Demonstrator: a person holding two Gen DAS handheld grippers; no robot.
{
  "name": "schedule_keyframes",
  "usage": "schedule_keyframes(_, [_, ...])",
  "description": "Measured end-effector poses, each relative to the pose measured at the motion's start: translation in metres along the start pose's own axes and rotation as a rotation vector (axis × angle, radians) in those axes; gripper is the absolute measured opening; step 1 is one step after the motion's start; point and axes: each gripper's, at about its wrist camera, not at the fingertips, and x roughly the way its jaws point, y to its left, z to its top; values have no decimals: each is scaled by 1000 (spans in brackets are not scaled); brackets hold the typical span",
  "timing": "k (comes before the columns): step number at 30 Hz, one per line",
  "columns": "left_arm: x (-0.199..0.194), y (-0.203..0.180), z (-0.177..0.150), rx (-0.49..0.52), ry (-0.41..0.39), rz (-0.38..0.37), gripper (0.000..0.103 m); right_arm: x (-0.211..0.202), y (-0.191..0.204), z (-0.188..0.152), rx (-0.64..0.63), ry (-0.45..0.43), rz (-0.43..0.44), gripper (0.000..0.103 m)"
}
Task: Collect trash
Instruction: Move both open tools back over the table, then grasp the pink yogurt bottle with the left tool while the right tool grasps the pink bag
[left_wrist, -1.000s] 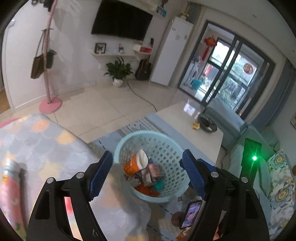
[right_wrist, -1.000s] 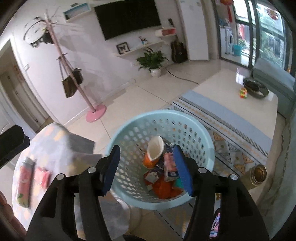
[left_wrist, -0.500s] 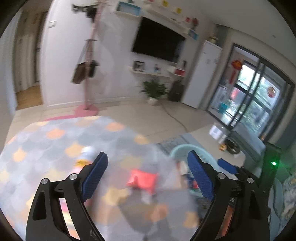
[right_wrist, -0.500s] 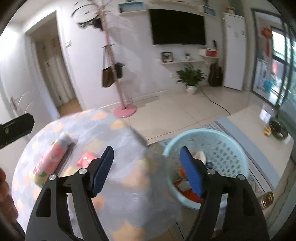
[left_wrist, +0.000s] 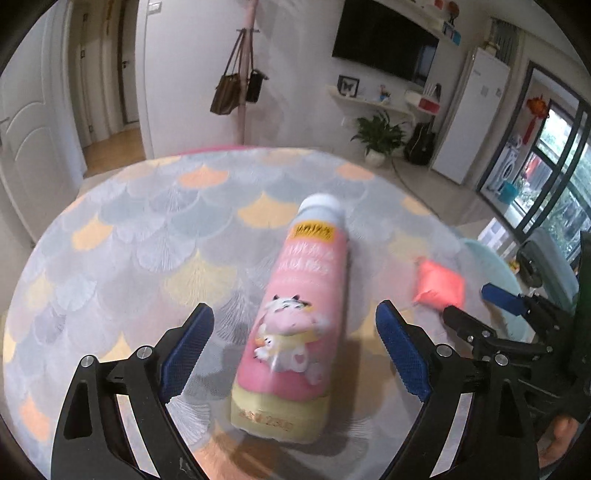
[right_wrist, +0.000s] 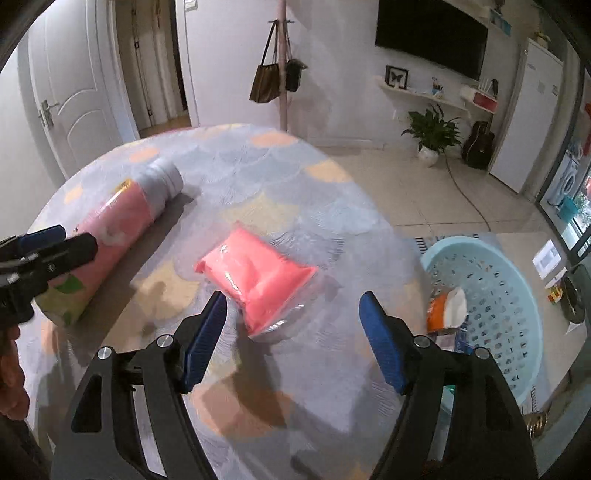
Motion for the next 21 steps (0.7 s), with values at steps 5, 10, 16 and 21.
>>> schedule_keyframes(5, [13, -2, -8, 11, 28, 16, 82, 10, 6, 7, -25, 23, -8, 70])
schedule_keyframes(10, [21, 2, -13, -6, 35, 4, 77, 19, 13, 13, -51, 33, -19, 70])
schedule_keyframes(16, [16, -2, -18, -2, 14, 53, 66, 16, 17, 15, -61, 6, -9, 58])
schedule_keyframes(21, [12, -7, -19, 18, 0, 65, 52, 5, 24, 11, -90, -59, -57, 51])
